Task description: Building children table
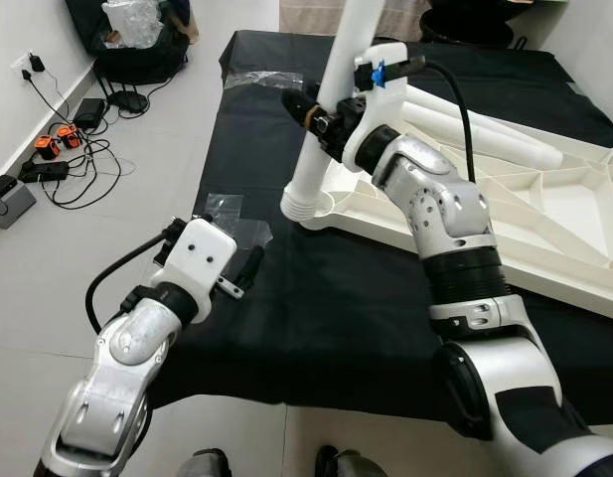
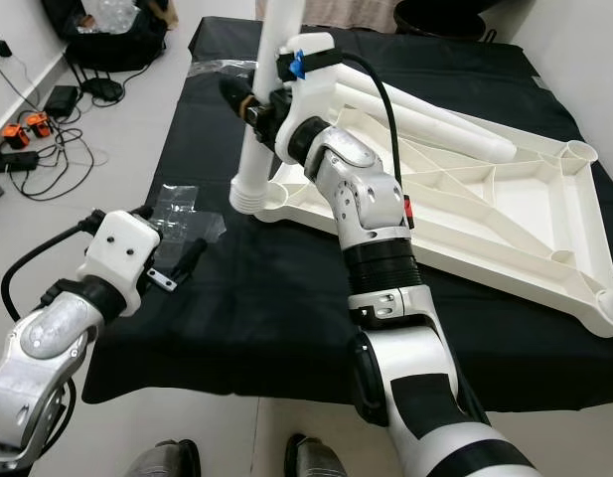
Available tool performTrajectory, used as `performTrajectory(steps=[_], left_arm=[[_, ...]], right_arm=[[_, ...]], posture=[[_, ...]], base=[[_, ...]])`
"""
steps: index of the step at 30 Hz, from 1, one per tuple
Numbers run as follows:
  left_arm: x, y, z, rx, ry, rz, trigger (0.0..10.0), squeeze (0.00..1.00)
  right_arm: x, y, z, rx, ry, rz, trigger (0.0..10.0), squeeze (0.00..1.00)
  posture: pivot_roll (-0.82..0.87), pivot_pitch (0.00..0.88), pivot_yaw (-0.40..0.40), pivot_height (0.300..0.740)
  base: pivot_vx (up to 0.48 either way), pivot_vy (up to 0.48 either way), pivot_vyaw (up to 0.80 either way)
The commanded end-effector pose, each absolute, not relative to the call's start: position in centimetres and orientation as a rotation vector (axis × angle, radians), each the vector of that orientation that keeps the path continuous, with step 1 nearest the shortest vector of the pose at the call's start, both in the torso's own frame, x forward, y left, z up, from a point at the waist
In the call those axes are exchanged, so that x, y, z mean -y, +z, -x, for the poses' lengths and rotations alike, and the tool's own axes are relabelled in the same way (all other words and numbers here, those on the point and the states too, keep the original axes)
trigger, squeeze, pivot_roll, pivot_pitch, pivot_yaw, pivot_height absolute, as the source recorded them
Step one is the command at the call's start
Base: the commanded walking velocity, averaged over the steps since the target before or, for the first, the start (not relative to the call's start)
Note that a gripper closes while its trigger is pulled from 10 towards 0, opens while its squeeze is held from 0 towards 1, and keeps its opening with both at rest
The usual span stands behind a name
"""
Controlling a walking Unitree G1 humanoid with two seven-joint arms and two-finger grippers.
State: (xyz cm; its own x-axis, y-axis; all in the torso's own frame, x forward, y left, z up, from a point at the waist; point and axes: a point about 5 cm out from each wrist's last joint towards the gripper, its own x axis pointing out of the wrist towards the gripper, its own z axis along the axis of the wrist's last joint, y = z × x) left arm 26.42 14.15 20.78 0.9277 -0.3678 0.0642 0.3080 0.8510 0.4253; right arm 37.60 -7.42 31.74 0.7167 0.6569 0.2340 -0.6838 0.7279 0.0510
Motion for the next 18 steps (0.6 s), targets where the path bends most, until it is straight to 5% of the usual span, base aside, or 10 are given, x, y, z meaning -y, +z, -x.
performTrajectory(steps=[1,18], left_arm=[[-14.3,20.9,-26.9,0.152,-0.352,-0.439,10.0,0.00],[-11.2,21.1,-30.4,0.167,-0.482,-0.241,10.0,0.00]], right_arm=[[6.9,32.8,-37.1,0.227,0.798,-0.156,10.0,0.00],[5.4,32.7,-35.3,0.184,0.927,-0.267,10.0,0.00]], posture=[[0.09,0.149,-0.087,0.740],[0.09,0.143,-0.080,0.740]], base=[[0.000,0.000,0.00],[0.000,0.000,0.00]])
